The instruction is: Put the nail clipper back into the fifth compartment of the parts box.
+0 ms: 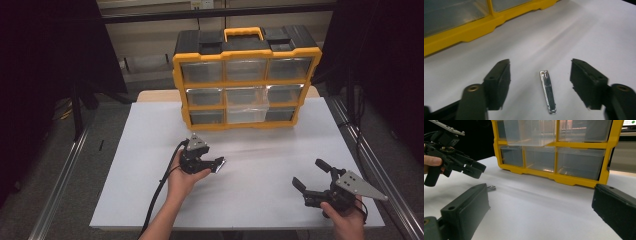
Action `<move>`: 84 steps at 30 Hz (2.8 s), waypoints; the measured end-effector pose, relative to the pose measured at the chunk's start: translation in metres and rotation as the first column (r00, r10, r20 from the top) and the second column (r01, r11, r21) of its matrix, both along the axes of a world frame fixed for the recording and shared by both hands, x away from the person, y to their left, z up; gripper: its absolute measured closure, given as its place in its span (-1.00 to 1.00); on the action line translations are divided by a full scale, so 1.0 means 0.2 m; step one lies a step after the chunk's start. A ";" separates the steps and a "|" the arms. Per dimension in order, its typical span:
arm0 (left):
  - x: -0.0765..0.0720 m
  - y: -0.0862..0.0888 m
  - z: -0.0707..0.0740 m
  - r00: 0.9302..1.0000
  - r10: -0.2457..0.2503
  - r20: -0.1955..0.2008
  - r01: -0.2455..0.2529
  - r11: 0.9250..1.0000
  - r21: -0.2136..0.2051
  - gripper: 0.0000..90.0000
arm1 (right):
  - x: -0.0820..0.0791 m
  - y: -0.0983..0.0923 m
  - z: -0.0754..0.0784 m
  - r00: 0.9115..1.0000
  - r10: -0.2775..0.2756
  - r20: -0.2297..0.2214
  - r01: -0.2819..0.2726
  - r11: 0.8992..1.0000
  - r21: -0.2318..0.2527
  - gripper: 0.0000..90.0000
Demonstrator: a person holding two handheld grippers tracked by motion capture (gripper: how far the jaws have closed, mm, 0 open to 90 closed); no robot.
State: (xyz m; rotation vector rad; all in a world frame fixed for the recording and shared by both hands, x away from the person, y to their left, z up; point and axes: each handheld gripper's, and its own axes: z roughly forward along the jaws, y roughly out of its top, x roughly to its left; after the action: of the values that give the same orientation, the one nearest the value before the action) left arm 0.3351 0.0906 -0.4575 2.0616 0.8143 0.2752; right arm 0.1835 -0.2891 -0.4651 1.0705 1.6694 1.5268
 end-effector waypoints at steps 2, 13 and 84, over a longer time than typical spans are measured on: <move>0.00 -0.01 0.00 1.000 -0.001 -0.013 0.001 1.000 -0.004 -0.20 | 0.00 0.00 0.00 1.000 0.001 0.000 -0.001 1.000 0.004 -0.99; 0.03 -0.05 -0.04 0.996 -0.002 -0.088 0.007 0.999 0.049 0.17 | 0.00 0.00 0.00 1.000 0.011 0.000 -0.011 1.000 0.002 -0.99; 0.04 0.01 0.13 0.993 0.072 -0.091 -0.092 0.967 -0.236 0.79 | 0.00 -0.01 0.00 1.000 0.007 0.001 -0.007 1.000 0.021 -0.99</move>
State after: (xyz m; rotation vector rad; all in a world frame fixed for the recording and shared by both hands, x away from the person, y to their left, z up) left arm 0.3430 0.0926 -0.4317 1.8247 0.9366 0.1308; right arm 0.1838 -0.2909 -0.4651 1.0762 1.6619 1.5528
